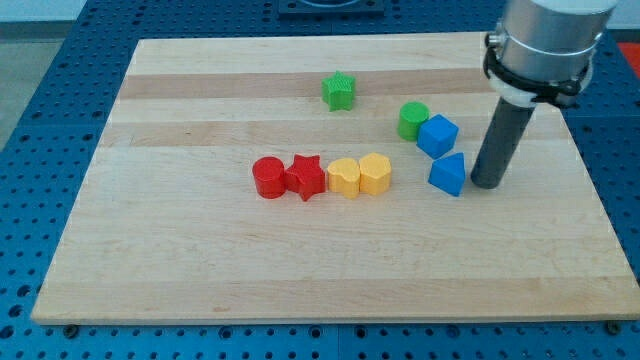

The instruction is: Slightly nudge the green circle

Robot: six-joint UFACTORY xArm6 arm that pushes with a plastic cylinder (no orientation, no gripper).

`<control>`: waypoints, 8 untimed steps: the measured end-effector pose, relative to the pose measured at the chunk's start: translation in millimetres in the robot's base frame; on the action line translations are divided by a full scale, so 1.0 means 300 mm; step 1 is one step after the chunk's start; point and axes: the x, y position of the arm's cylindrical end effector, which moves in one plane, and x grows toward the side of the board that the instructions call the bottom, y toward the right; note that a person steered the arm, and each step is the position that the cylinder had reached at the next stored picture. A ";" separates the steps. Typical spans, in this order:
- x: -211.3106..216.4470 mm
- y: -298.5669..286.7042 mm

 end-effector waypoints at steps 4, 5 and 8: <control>-0.353 0.009; -0.412 -0.068; -0.403 -0.337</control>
